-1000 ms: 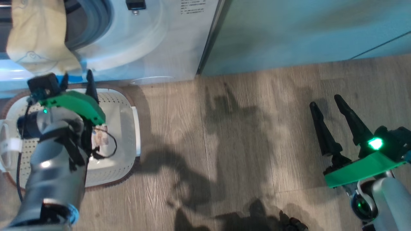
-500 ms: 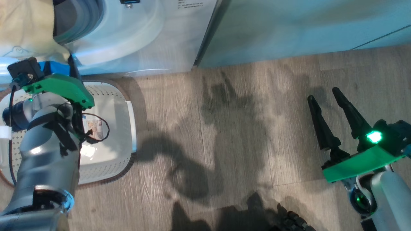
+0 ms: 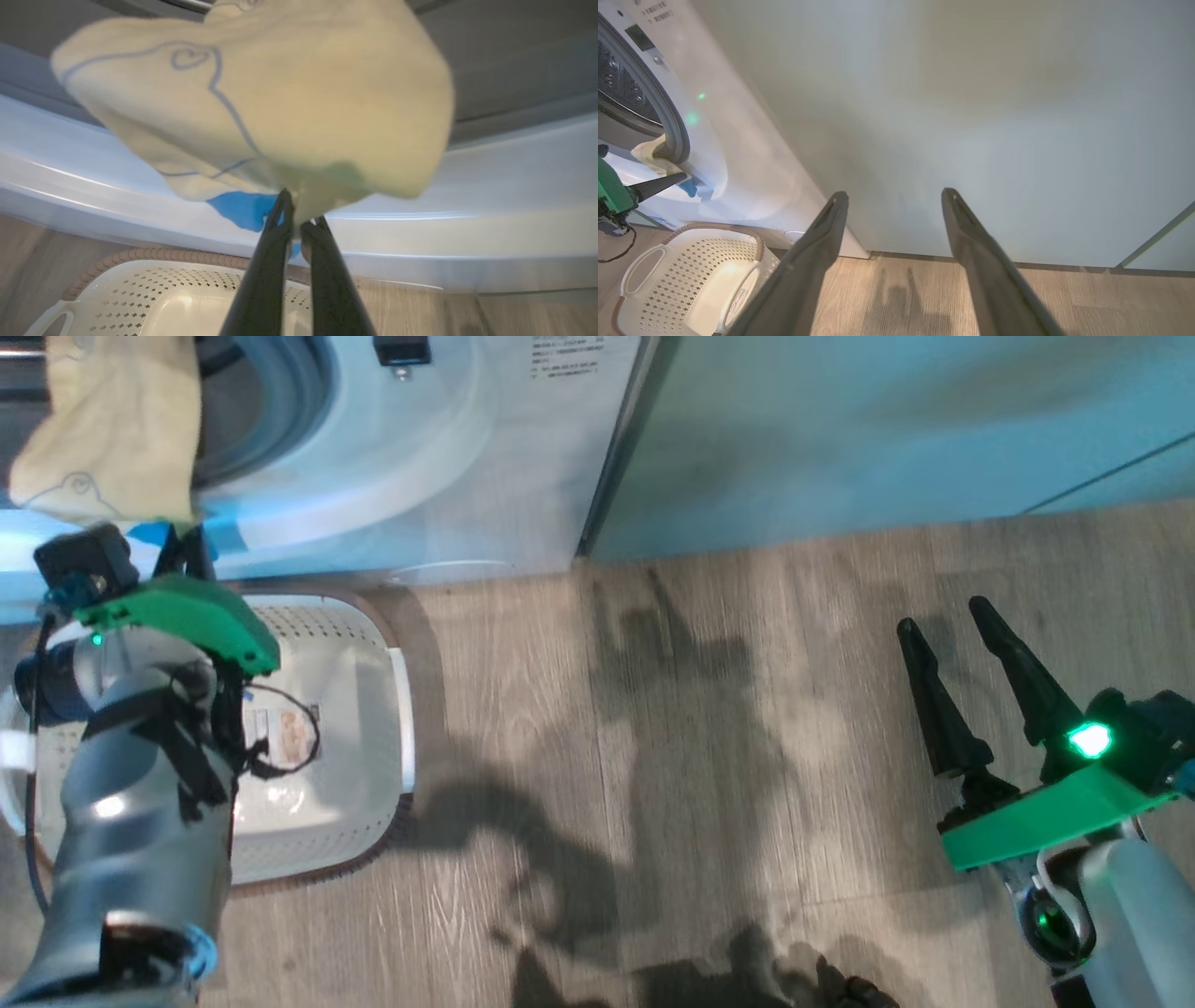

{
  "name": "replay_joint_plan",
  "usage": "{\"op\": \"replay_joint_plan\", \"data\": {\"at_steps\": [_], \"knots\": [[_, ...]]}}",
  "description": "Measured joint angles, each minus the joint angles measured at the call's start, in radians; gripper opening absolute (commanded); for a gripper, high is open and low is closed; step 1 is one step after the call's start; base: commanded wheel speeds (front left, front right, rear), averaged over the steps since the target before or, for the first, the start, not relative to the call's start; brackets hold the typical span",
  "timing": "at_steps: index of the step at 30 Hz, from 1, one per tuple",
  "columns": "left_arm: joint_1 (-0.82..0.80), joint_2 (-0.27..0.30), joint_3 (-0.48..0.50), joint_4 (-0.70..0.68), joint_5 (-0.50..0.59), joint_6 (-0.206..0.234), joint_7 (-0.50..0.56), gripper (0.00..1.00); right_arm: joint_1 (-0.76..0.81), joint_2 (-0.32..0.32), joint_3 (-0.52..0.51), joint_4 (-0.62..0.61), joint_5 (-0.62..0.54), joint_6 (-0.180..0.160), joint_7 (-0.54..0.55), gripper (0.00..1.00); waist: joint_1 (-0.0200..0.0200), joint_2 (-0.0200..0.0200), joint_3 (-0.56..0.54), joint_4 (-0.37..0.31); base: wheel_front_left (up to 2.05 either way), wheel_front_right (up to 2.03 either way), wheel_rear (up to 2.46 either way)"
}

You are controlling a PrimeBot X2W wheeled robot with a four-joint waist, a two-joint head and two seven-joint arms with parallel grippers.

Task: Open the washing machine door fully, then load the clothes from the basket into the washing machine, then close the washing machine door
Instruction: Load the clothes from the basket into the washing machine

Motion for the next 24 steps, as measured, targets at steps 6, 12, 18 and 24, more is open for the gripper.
{"op": "replay_joint_plan", "data": {"at_steps": [6, 12, 18, 24], "knots": [[0.078, 0.000, 0.000, -0.089, 0.018, -0.022, 0.000, 0.00, 0.004, 0.000, -0.007, 0.003, 0.000, 0.000, 0.000, 1.00, 0.0000, 0.0000, -0.036, 0.014, 0.00, 0.00, 0.00], [0.158, 0.002, -0.002, -0.203, 0.024, -0.050, 0.000, 0.00, 0.046, 0.000, -0.014, 0.006, 0.000, 0.000, 0.000, 1.00, 0.0000, 0.0000, -0.083, 0.034, 0.00, 0.00, 0.00], [0.186, 0.016, -0.031, -0.278, 0.030, -0.079, 0.000, 0.00, 0.062, 0.000, -0.014, 0.008, 0.000, 0.000, 0.000, 1.00, -0.0001, 0.0000, -0.123, 0.045, 0.00, 0.00, 0.00], [0.137, 0.053, -0.063, -0.310, -0.067, -0.096, 0.107, 0.00, 0.062, 0.000, -0.013, 0.007, 0.000, 0.000, 0.000, 1.00, -0.0001, 0.0000, -0.122, 0.044, 0.00, 0.00, 0.00]]}}
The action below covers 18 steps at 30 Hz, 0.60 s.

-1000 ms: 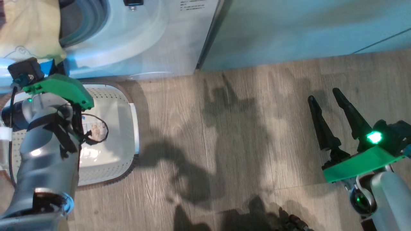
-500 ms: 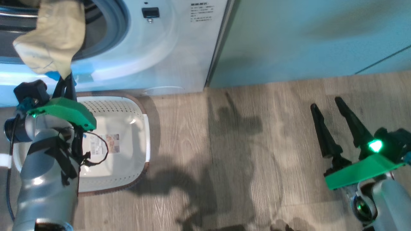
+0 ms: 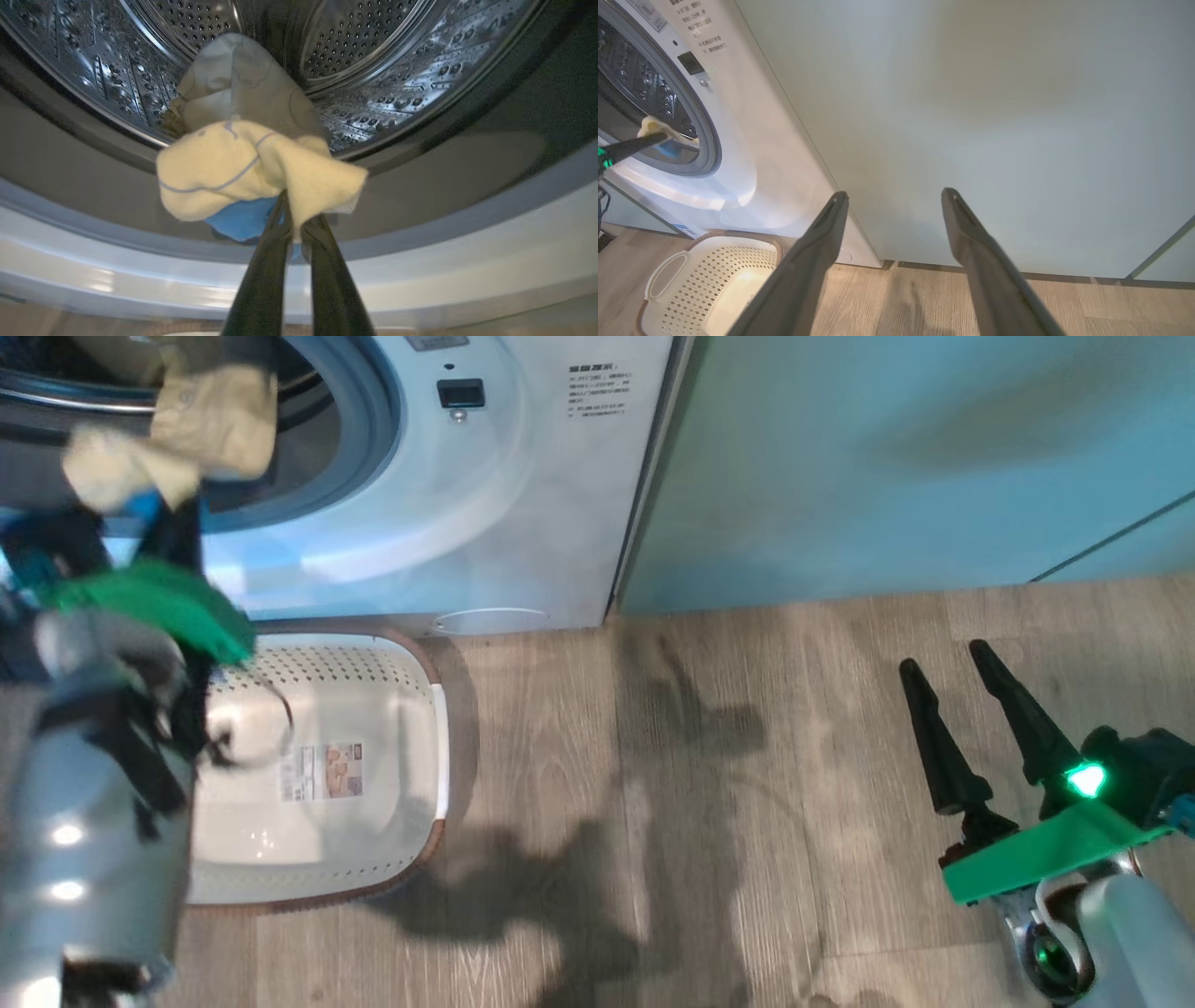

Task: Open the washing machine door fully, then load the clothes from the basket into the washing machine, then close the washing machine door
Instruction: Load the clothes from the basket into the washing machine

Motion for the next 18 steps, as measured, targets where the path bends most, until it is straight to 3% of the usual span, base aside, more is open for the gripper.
{"op": "replay_joint_plan", "data": {"at_steps": [6, 11, 18], "knots": [[-0.145, 0.058, -0.064, -0.067, -0.112, -0.001, 0.154, 0.00, -0.001, 0.000, 0.005, -0.001, 0.000, 0.000, 0.000, 1.00, 0.0001, 0.0000, 0.022, -0.019, 0.00, 0.00, 0.00], [-0.263, 0.110, -0.054, -0.058, -0.231, -0.001, 0.265, 0.00, -0.008, 0.003, 0.016, -0.002, 0.000, 0.000, 0.000, 1.00, 0.0002, 0.0000, 0.050, -0.043, 0.00, 0.00, 0.00], [-0.434, 0.188, -0.044, 0.040, -0.238, -0.001, 0.306, 0.00, -0.054, 0.012, 0.030, -0.002, 0.010, 0.000, 0.000, 1.00, 0.0002, 0.0000, 0.111, -0.078, 0.00, 0.00, 0.00]]}}
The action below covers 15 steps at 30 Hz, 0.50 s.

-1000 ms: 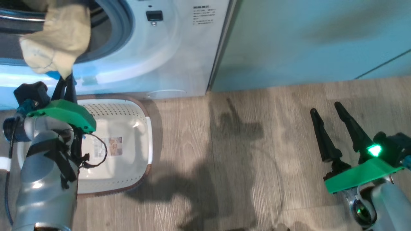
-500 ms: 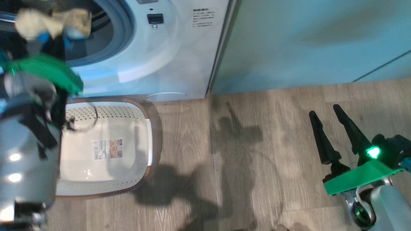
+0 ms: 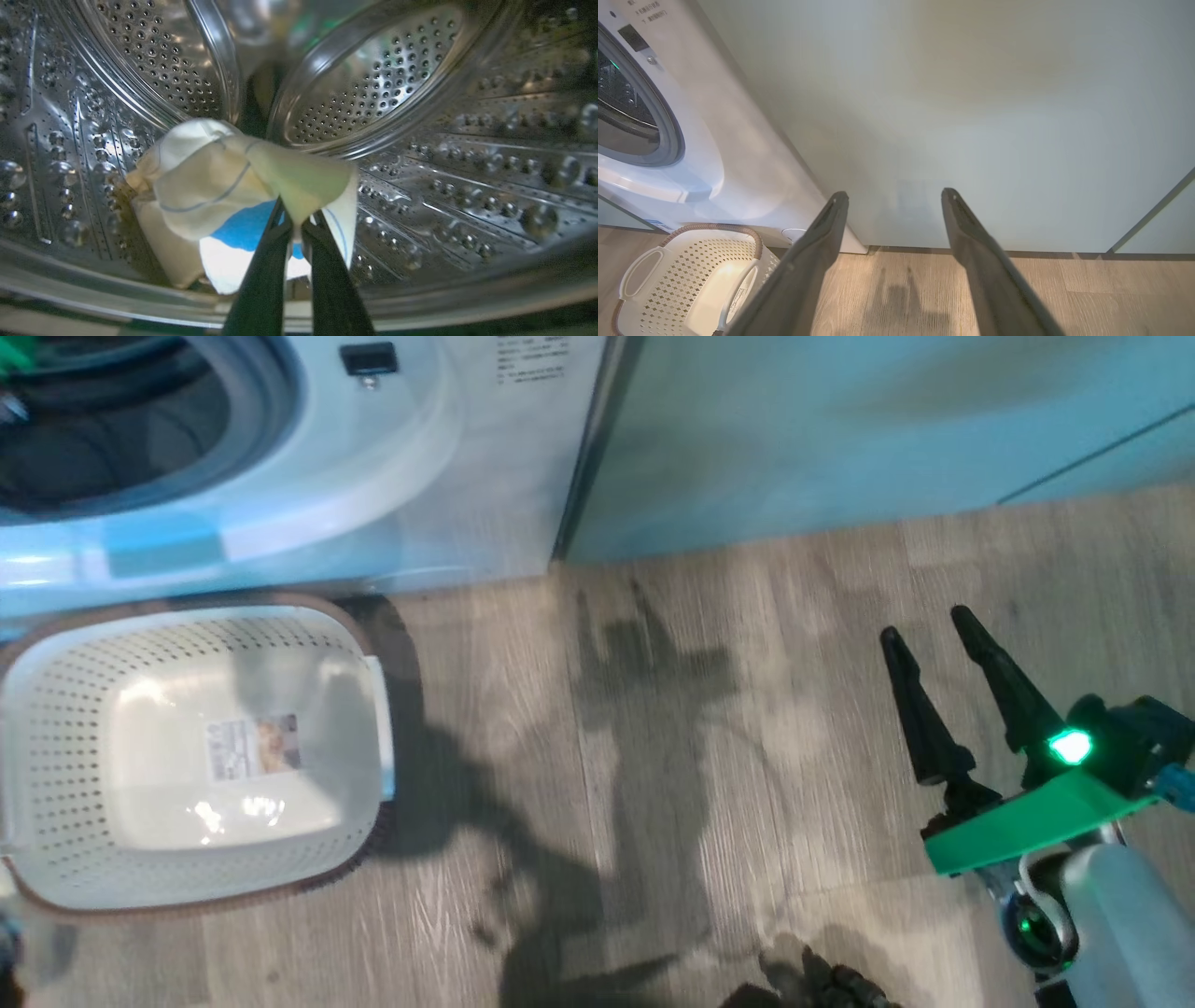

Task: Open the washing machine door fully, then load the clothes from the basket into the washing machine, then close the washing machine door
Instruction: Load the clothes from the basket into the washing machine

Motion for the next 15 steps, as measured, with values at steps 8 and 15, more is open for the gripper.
{"op": "replay_joint_plan", "data": {"at_steps": [8, 15], "knots": [[-0.194, 0.053, -0.022, 0.163, 0.058, 0.027, -0.094, 0.00, -0.049, 0.017, 0.017, -0.002, 0.000, 0.000, 0.000, 1.00, 0.0001, 0.0000, 0.077, -0.033, 0.00, 0.00, 0.00], [-0.315, 0.093, -0.039, 0.290, 0.112, 0.052, -0.298, 0.00, -0.076, 0.020, 0.027, -0.004, 0.000, 0.000, 0.000, 1.00, 0.0001, 0.0000, 0.129, -0.064, 0.00, 0.00, 0.00]]}}
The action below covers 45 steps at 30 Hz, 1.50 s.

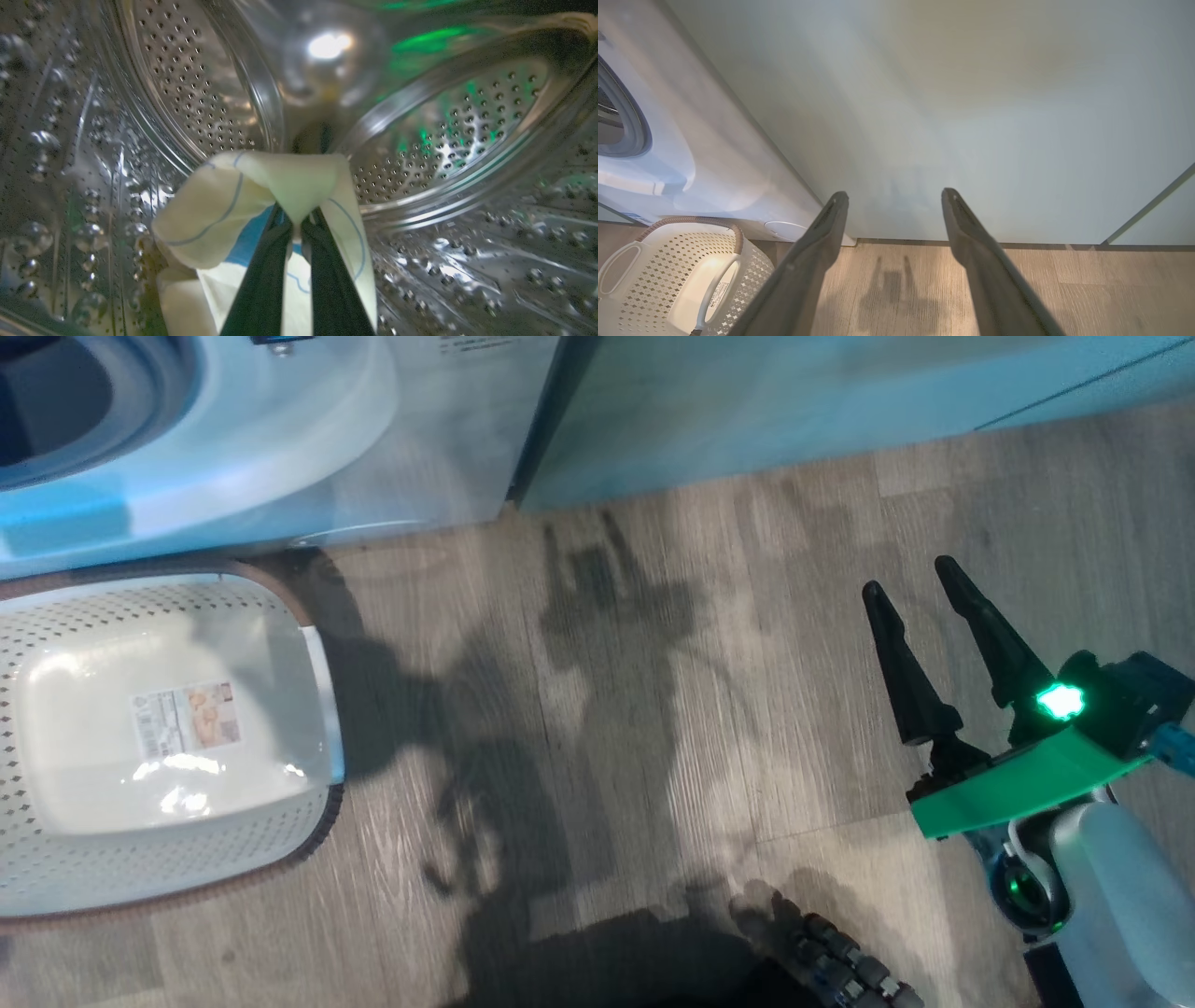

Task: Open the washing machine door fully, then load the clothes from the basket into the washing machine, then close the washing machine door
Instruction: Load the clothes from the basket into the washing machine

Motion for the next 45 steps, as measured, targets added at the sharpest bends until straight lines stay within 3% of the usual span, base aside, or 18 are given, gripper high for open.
{"op": "replay_joint_plan", "data": {"at_steps": [7, 9, 11, 12, 18, 24, 34, 39, 45], "knots": [[-0.046, 0.012, -0.007, 0.067, 0.016, 0.008, -0.100, 0.00, -0.001, 0.002, 0.000, 0.001, 0.000, 0.000, 0.000, 1.00, -0.0001, 0.0000, 0.011, -0.009, 0.00, 0.00, 0.00], [-0.046, 0.011, -0.011, 0.091, 0.016, 0.008, -0.109, 0.39, -0.002, 0.005, 0.000, 0.001, 0.000, 0.000, 0.000, 1.00, -0.0002, 0.0000, 0.008, -0.007, 0.00, 0.00, 0.00], [-0.046, 0.010, -0.012, 0.102, 0.016, 0.004, -0.109, 0.88, -0.002, 0.005, 0.000, 0.001, 0.000, 0.000, 0.000, 1.00, -0.0002, 0.0000, 0.007, -0.007, 0.00, 0.00, 0.00], [-0.046, 0.010, -0.011, 0.118, 0.015, 0.000, -0.110, 1.00, -0.002, 0.005, 0.000, 0.002, 0.000, 0.000, 0.000, 1.00, -0.0002, 0.0000, 0.004, -0.006, 0.00, 0.00, 0.00], [-0.037, -0.010, -0.030, 0.226, 0.004, -0.031, -0.097, 1.00, -0.001, 0.005, -0.004, 0.007, 0.000, 0.000, 0.000, 1.00, -0.0003, 0.0000, -0.032, 0.000, 0.00, 0.00, 0.00], [0.025, -0.053, -0.066, 0.291, -0.037, -0.052, -0.006, 1.00, 0.015, 0.004, -0.017, 0.011, 0.000, 0.000, 0.000, 1.00, -0.0003, 0.0000, -0.095, 0.014, 0.00, 0.00, 0.00], [0.235, -0.093, -0.292, 0.141, -0.187, -0.053, 0.131, 1.00, 0.099, -0.007, -0.042, 0.023, -0.001, 0.000, 0.000, 1.00, -0.0004, 0.0001, -0.230, 0.053, 0.00, 0.00, 0.00], [0.364, -0.055, -0.382, 0.058, -0.259, -0.053, 0.109, 1.00, 0.139, -0.016, -0.049, 0.027, -0.002, 0.000, 0.000, 1.00, -0.0004, 0.0001, -0.303, 0.073, 0.00, 0.00, 0.00], [0.511, -0.040, -0.437, -0.007, -0.319, -0.053, -0.011, 1.00, 0.193, -0.031, -0.072, 0.029, -0.002, 0.000, 0.000, 1.00, -0.0004, 0.0001, -0.388, 0.101, 0.00, 0.00, 0.00]]}}
